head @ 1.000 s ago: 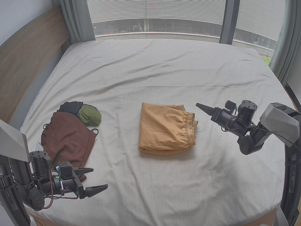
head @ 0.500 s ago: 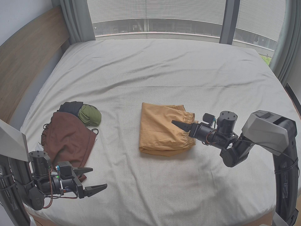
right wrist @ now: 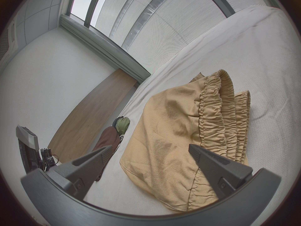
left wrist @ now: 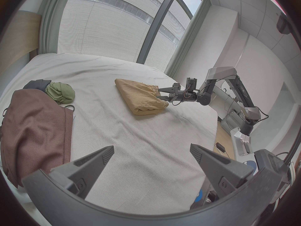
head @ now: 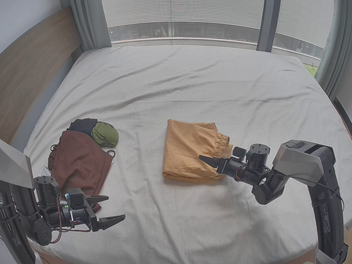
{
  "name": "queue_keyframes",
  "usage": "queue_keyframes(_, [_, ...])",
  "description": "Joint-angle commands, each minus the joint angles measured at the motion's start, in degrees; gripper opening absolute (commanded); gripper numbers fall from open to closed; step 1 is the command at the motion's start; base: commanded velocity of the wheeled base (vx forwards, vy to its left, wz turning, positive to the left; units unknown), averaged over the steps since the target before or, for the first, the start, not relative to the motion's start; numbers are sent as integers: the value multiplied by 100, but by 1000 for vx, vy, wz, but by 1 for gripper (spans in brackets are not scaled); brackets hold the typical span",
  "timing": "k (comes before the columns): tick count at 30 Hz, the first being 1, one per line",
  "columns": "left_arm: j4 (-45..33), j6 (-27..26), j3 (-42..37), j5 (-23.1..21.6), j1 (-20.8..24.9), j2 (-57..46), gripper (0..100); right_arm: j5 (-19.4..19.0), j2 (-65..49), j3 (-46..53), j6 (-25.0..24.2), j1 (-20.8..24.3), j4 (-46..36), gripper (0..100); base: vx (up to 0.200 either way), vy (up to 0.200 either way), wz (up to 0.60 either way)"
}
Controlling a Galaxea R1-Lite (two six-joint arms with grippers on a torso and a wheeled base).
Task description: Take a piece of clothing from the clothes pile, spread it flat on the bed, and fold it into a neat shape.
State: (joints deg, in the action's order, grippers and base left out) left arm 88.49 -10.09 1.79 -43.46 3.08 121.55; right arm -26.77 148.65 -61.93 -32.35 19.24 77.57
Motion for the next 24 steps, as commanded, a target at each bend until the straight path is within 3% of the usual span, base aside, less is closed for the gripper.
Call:
queue_keyframes(1, [19,25,67,-5,-1,-35,100,102,-161,84,-25,19,180,100,0,0,0])
queue_keyframes(6, [19,271,454,-5,-10,-457,100,111,-1585,990,-69,19,329,100,0,0,0])
queue_keyframes(9, [19,719,621,4,70,-923,100,119,-2631,1491,-61,19,259,100,0,0,0])
queue_keyframes(13, [10,1959,999,92,562,-2188,100,128,-4872,2247,10,-78,-330,100,0,0,0])
queue_keyframes(17, [1,2547,1130,127,931,-2830,100,119,-6182,2668,19,-131,-840,100,0,0,0])
queue_keyframes(20, [1,2767,1174,189,1810,-3076,100,146,-7772,3090,159,-166,-1657,100,0,0,0])
queue_keyframes(21, [1,2767,1174,189,1836,-3085,100,146,-7834,3099,177,-166,-1692,100,0,0,0])
queue_keyframes(24, [1,2802,1060,391,2530,-3182,100,155,-8959,3275,924,-509,-2809,100,0,0,0])
